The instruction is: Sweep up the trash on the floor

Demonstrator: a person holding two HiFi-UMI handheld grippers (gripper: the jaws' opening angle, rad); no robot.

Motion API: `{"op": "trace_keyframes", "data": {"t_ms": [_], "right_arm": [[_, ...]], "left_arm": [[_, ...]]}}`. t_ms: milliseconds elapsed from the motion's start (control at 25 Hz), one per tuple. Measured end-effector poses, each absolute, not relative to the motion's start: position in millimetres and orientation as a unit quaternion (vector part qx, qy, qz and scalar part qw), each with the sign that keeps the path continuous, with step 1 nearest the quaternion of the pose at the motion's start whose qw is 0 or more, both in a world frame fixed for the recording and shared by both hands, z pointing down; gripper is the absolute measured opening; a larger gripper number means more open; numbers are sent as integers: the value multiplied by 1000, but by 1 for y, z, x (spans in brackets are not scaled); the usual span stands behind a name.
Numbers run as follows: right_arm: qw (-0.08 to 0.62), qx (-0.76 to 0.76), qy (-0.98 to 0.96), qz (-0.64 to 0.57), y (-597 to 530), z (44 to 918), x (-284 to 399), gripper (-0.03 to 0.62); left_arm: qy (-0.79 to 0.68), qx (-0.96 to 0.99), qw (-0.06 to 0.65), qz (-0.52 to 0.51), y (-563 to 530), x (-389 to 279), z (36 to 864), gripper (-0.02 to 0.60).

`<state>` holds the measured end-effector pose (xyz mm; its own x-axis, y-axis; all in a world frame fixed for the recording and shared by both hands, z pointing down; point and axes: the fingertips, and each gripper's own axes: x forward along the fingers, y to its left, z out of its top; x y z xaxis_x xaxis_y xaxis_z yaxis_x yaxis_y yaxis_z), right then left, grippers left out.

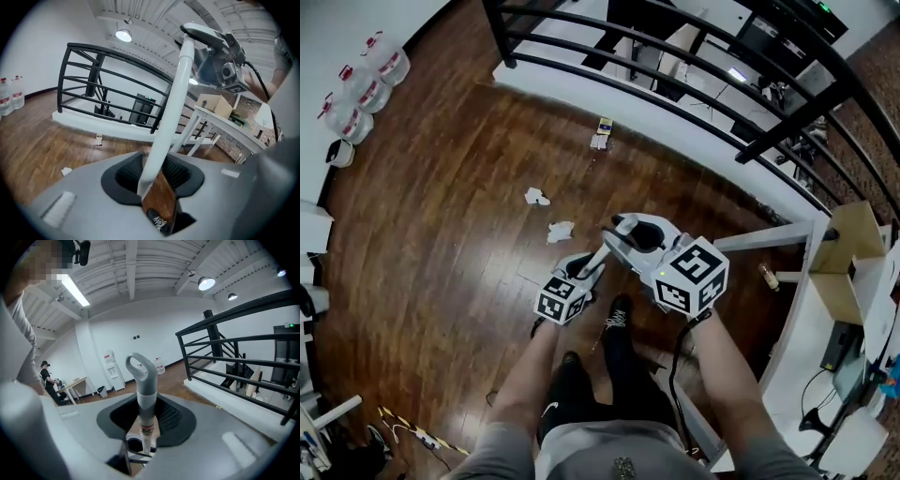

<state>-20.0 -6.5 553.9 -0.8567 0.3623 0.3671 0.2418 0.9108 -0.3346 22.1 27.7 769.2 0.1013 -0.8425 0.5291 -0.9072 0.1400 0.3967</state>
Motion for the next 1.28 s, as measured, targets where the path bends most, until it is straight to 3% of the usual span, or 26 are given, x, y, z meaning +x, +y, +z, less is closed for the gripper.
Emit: {"op": "trace_keyframes", "data": {"t_ms": [720, 1280], "right_arm": [[221, -29, -966, 128, -158, 538, -160, 97], [207, 52, -969, 125, -200, 491, -208, 97]], "left_arm": [[-627, 709, 322, 39, -129, -139, 756, 137], [-558, 778, 285, 47, -188, -189, 710, 138]]}}
